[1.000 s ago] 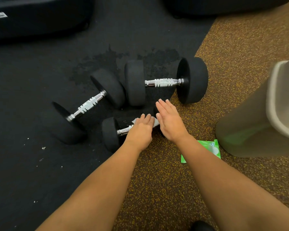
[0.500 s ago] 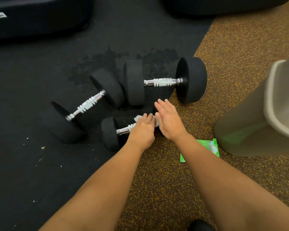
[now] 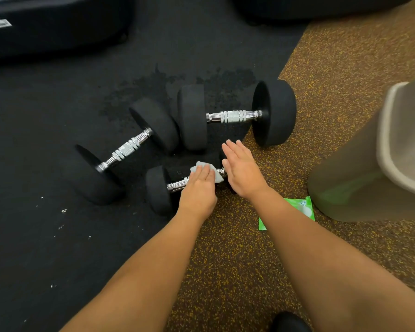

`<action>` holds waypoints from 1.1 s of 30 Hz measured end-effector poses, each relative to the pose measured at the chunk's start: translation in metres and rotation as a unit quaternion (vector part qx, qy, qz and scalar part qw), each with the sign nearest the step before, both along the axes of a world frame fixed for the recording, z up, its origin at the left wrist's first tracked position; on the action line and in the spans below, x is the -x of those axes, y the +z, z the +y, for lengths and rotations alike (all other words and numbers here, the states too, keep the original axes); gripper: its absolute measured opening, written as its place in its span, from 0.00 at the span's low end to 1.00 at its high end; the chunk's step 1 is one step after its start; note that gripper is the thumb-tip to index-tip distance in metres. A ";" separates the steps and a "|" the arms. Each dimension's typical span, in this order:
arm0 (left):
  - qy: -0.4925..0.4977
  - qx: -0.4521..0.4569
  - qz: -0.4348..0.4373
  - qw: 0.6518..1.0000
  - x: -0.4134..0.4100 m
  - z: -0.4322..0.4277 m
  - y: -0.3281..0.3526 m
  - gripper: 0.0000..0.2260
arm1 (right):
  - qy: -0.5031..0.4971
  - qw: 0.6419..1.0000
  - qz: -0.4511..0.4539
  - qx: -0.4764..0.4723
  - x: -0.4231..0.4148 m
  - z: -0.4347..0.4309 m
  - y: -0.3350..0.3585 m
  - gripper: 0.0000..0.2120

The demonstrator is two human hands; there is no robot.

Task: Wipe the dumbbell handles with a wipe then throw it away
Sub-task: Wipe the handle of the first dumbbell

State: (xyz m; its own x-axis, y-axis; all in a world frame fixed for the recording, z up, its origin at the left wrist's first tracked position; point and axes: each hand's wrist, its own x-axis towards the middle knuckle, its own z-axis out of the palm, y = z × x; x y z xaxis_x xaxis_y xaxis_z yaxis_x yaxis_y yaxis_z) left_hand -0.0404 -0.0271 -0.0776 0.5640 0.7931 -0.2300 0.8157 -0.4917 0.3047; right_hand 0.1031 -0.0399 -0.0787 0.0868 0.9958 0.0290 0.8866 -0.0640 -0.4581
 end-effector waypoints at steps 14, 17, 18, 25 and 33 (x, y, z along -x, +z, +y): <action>-0.124 -0.044 0.103 0.986 0.017 -0.008 -0.005 0.26 | 0.006 1.000 -0.009 0.005 0.000 0.000 0.003 0.23; -0.092 -0.028 0.094 0.991 0.018 -0.010 -0.005 0.26 | 0.003 1.000 -0.008 0.001 0.000 0.000 0.002 0.22; -0.075 -0.020 0.085 0.993 0.015 -0.011 -0.004 0.27 | 0.001 1.000 -0.005 0.001 0.000 0.000 0.002 0.22; -0.038 0.032 0.001 0.999 -0.018 -0.005 0.004 0.29 | 0.000 1.000 0.007 -0.001 0.001 0.001 0.000 0.22; -0.124 -0.010 0.088 0.988 -0.002 -0.003 0.002 0.26 | -0.002 1.000 0.008 0.002 -0.001 0.001 -0.001 0.22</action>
